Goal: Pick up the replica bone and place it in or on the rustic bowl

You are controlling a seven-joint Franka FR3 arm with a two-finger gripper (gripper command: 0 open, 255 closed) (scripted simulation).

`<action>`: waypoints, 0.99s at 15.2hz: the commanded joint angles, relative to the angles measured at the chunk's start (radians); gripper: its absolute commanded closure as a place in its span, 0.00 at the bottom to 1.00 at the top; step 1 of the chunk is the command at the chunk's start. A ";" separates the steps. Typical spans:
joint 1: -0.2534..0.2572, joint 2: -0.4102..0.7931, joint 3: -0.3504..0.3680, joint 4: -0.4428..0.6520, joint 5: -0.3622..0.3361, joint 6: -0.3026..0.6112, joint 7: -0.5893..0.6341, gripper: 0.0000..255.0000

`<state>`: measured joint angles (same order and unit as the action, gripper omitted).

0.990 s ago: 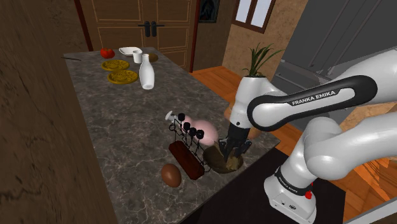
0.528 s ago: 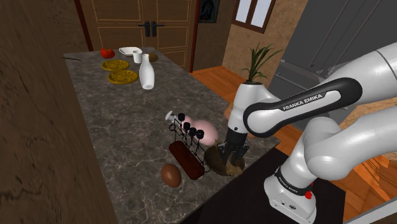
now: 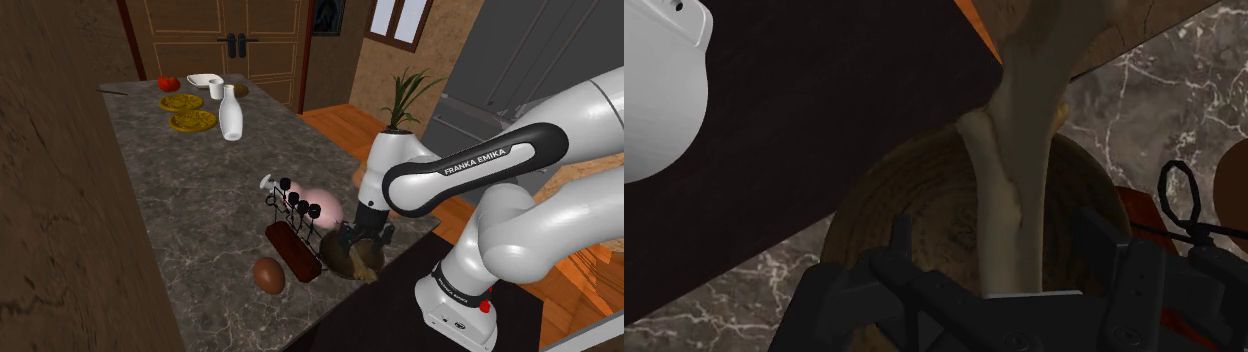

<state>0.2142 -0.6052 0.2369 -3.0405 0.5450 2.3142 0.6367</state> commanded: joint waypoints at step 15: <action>-0.058 -0.131 -0.039 0.063 -0.093 -0.197 0.028 0.00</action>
